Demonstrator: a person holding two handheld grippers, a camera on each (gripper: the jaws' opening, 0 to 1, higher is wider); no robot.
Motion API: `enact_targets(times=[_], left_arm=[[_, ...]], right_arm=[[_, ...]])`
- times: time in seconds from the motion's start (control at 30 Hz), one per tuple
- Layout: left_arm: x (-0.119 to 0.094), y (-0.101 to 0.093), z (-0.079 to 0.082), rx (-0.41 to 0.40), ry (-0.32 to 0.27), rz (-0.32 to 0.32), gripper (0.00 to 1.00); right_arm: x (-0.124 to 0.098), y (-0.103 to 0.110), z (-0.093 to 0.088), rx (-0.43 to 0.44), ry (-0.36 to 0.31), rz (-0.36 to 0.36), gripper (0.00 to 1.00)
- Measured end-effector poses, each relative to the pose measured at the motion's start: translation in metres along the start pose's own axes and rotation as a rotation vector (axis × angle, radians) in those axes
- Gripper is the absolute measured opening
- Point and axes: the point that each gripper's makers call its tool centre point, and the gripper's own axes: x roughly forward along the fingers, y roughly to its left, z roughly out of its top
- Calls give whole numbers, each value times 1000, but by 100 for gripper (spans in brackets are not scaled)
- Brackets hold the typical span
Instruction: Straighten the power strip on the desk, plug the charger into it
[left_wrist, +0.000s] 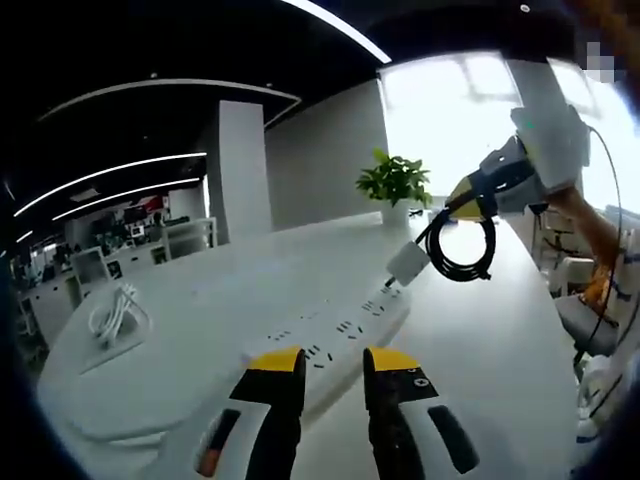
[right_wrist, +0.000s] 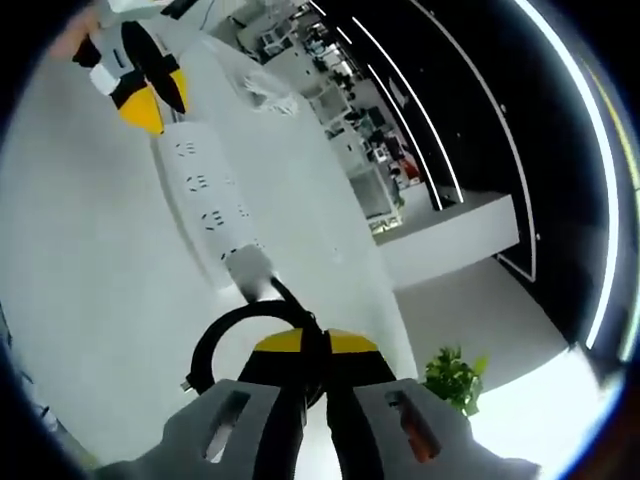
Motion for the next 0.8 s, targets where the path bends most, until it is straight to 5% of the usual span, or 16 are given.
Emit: enact_targets(times=[0.8], left_arm=[[-2,-3,3,6,-8,-15,23]], right_arm=[[-2,4,8,-44,25,-7,4]])
